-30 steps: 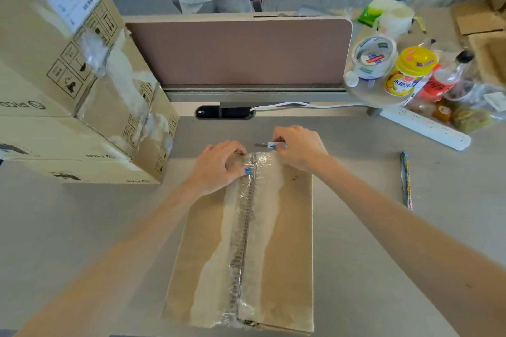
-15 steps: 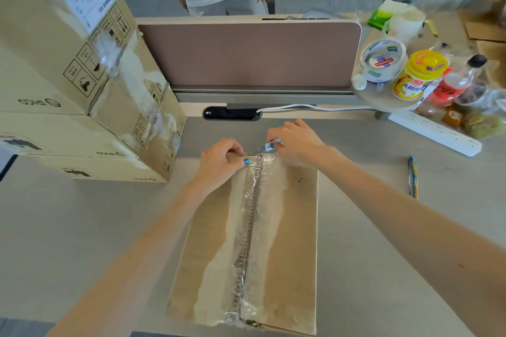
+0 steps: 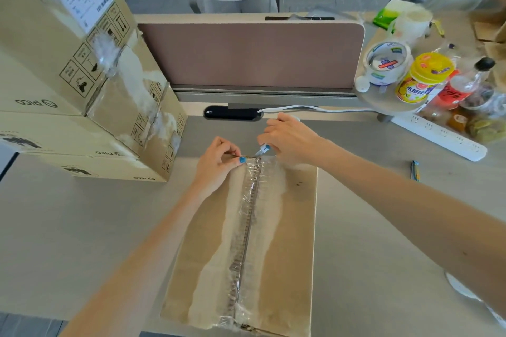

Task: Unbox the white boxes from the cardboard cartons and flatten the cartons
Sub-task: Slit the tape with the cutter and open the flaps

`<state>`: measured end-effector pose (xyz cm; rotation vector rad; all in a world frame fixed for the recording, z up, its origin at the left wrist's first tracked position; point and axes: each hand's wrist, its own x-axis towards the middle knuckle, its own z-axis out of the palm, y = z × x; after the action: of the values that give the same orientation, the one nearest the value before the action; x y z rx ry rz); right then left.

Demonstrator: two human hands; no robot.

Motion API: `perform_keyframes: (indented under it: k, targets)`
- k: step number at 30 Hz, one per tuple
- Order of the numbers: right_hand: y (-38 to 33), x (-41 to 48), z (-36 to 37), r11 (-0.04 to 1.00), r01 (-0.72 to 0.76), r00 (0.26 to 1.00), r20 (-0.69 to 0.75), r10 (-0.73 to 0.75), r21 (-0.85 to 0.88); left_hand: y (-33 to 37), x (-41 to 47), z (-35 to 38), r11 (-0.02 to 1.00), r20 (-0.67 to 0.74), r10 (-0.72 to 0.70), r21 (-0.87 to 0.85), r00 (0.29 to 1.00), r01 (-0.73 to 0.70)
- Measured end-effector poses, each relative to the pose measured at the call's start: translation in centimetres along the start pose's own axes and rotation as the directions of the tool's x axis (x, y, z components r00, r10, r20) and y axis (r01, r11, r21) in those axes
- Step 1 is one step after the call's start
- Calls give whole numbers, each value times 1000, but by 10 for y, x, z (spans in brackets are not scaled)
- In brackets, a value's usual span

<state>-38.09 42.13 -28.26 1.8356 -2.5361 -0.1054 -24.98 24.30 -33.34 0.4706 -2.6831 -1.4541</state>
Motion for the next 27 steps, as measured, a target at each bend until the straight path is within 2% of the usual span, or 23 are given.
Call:
perform_keyframes:
  k: [5,8,12,15,17,22,27]
  targets:
    - [7,-6,0,999,33,999,21,-33,-2,1,-1,1,1000,-11,8,-20,1000,-9]
    - [10,-7,2,999,-44,998,49,43,19,2,-1,1,1000,-33,24,10,999,-23]
    - [24,-16,8,963,-237,970,85,228,130,4,-1,2,985,-71,109,140,992,-98]
    - [25,-18,12,953,-263,961,125,246,149,9,-1,7,940,-53,195,294,979,-171]
    - [25,-17,12,947,-273,958,141,251,171,8,-1,9,924,-27,216,330,976,-195]
    - [22,-14,8,940,-268,960,135,243,212,9,-1,11,946,-24,172,282,985,-159]
    - [17,-14,6,972,-207,975,106,195,114,15,0,15,948,-25,87,309,996,-75]
